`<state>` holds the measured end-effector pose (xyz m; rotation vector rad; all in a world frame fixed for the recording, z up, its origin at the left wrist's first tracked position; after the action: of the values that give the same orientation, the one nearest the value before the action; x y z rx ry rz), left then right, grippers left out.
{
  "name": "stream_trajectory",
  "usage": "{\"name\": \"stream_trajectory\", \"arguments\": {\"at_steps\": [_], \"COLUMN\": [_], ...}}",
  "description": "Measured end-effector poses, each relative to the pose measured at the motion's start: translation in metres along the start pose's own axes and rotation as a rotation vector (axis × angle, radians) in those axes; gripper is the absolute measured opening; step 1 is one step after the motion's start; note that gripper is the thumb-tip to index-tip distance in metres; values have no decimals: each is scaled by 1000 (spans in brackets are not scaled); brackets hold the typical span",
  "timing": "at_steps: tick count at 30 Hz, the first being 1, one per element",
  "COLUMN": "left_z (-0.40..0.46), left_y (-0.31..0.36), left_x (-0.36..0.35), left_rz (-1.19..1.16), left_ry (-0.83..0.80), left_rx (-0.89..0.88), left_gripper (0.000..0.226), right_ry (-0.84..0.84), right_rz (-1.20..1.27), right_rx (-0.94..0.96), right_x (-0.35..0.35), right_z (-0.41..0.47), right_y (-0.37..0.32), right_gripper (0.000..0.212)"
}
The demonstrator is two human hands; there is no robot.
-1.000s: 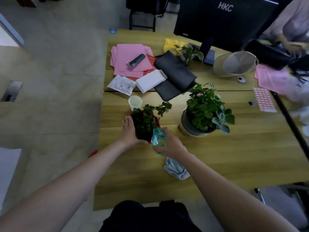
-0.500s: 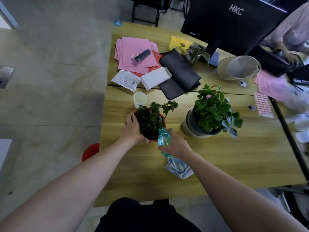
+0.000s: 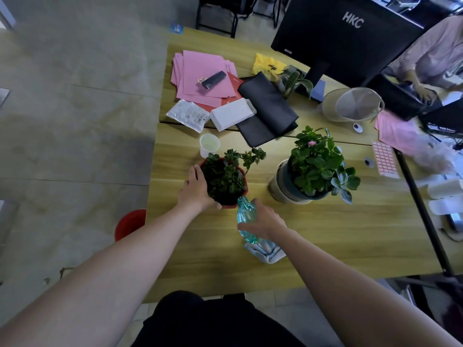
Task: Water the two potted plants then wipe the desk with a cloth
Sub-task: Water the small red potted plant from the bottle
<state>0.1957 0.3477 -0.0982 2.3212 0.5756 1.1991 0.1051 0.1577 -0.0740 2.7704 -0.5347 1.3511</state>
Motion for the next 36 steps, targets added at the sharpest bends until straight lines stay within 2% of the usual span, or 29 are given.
{"name": "stream_trajectory", "arguments": {"at_steps": [36], "left_z": [1], "left_y": [1], "left_x": [0], "left_rz": [11], "left_ry": [-48], "left_rx": [67], "left_gripper": [147], "right_ry": [-88], "right_rz": [-98], "right_rx": [-70], "right_x": [-2], "right_z": [2], "right_y": [-5], "right_gripper": [80]}}
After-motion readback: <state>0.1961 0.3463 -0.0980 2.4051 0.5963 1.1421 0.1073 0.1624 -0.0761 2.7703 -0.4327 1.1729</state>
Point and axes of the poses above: each hand's wrist, its own z-axis towards the middle knuckle, its own x-axis out of the back of the hand, y = z × x, the point moved 9 cm from there along z, towards the middle knuckle, and after that the axes turned 6 degrees about -z, right-handed, at the moved point
